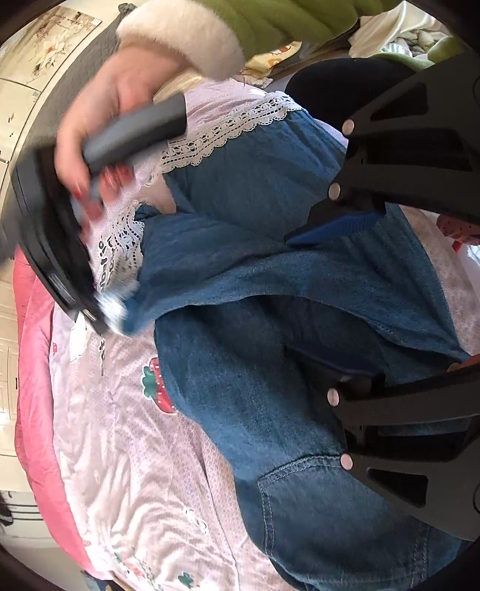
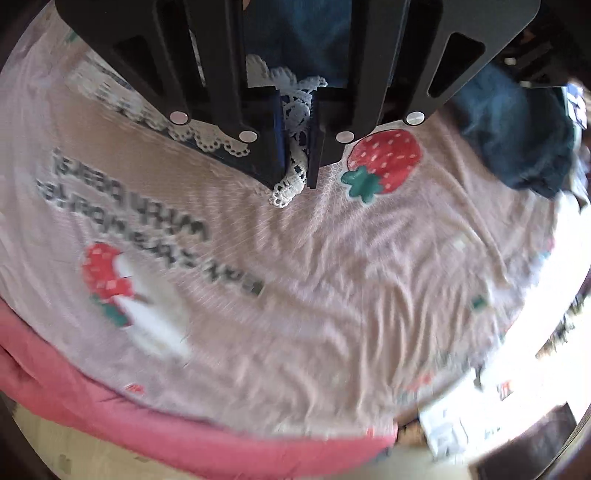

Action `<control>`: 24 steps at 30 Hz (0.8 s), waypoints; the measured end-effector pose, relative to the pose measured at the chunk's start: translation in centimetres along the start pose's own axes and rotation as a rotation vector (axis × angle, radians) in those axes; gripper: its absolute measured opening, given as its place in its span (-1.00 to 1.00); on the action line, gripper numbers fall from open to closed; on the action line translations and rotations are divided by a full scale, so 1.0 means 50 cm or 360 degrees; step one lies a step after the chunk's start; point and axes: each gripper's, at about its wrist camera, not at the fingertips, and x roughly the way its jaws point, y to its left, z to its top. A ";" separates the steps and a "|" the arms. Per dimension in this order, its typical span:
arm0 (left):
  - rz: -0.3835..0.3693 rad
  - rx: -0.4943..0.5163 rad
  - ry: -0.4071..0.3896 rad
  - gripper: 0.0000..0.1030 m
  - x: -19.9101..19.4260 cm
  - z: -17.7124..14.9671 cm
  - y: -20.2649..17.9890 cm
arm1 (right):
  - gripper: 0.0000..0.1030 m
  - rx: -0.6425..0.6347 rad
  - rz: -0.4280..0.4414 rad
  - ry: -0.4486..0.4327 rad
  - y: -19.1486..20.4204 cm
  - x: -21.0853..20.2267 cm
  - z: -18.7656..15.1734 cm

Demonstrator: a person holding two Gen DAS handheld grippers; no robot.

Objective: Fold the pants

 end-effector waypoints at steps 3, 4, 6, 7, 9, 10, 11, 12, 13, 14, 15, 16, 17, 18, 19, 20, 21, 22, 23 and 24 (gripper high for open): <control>0.0006 0.0026 0.0001 -0.37 0.007 0.003 -0.008 | -0.83 0.0104 0.0029 -0.0160 -0.042 -0.102 -0.026; 0.0007 0.0033 0.0004 -0.38 0.008 0.003 -0.011 | -0.83 0.0141 0.0037 -0.0215 -0.057 -0.138 -0.040; 0.0015 0.0043 0.0008 -0.39 0.010 0.004 -0.017 | -0.84 0.0202 0.0078 -0.0302 -0.080 -0.200 -0.068; 0.0014 0.0046 0.0008 -0.40 0.007 0.004 -0.015 | -0.84 0.0222 0.0084 -0.0341 -0.086 -0.229 -0.087; 0.0025 0.0070 -0.0003 -0.51 0.002 0.005 -0.023 | -0.84 0.0260 0.0082 -0.0393 -0.099 -0.280 -0.138; 0.0034 0.0086 -0.0009 -0.51 0.004 0.006 -0.028 | -0.84 0.0279 0.0083 -0.0405 -0.105 -0.296 -0.161; 0.0045 0.0100 -0.0012 -0.58 0.001 0.006 -0.031 | -0.84 0.0296 0.0083 -0.0420 -0.106 -0.316 -0.196; 0.0059 0.0122 -0.0009 -0.71 -0.004 0.004 -0.034 | -0.84 0.0309 0.0075 -0.0428 -0.105 -0.328 -0.222; 0.0067 0.0139 -0.0010 -0.75 -0.009 0.003 -0.036 | -0.84 0.0320 0.0075 -0.0429 -0.109 -0.337 -0.242; 0.0081 0.0158 -0.0013 -0.76 -0.014 0.002 -0.037 | -0.84 0.0330 0.0080 -0.0436 -0.108 -0.345 -0.267; 0.0103 0.0182 -0.0016 -0.78 -0.018 0.001 -0.039 | -0.84 0.0343 0.0083 -0.0447 -0.107 -0.353 -0.297; 0.0121 0.0201 -0.0020 -0.81 -0.022 -0.001 -0.040 | -0.84 0.0359 0.0086 -0.0451 -0.108 -0.357 -0.320; 0.0136 0.0211 -0.0024 -0.82 -0.026 -0.002 -0.038 | -0.84 0.0371 0.0103 -0.0454 -0.107 -0.361 -0.342; 0.0145 0.0216 -0.0025 -0.82 -0.029 -0.003 -0.039 | -0.84 0.0368 0.0104 -0.0452 -0.104 -0.363 -0.372; 0.0148 0.0222 -0.0026 -0.82 -0.032 -0.005 -0.038 | -0.84 0.0370 0.0079 -0.0437 -0.101 -0.361 -0.393; 0.0152 0.0233 -0.0026 -0.82 -0.035 -0.008 -0.037 | -0.84 0.0382 0.0073 -0.0412 -0.100 -0.354 -0.412; 0.0159 0.0254 -0.0016 -0.82 -0.034 -0.013 -0.039 | -0.84 0.0410 0.0091 -0.0376 -0.102 -0.343 -0.441; 0.0167 0.0273 -0.0003 -0.82 -0.030 -0.018 -0.042 | -0.84 0.0429 0.0093 -0.0341 -0.102 -0.330 -0.462; 0.0176 0.0290 0.0007 -0.82 -0.027 -0.024 -0.044 | -0.84 0.0443 0.0093 -0.0305 -0.100 -0.318 -0.480; 0.0184 0.0302 0.0022 -0.82 -0.023 -0.031 -0.046 | -0.84 0.0460 0.0100 -0.0276 -0.101 -0.308 -0.496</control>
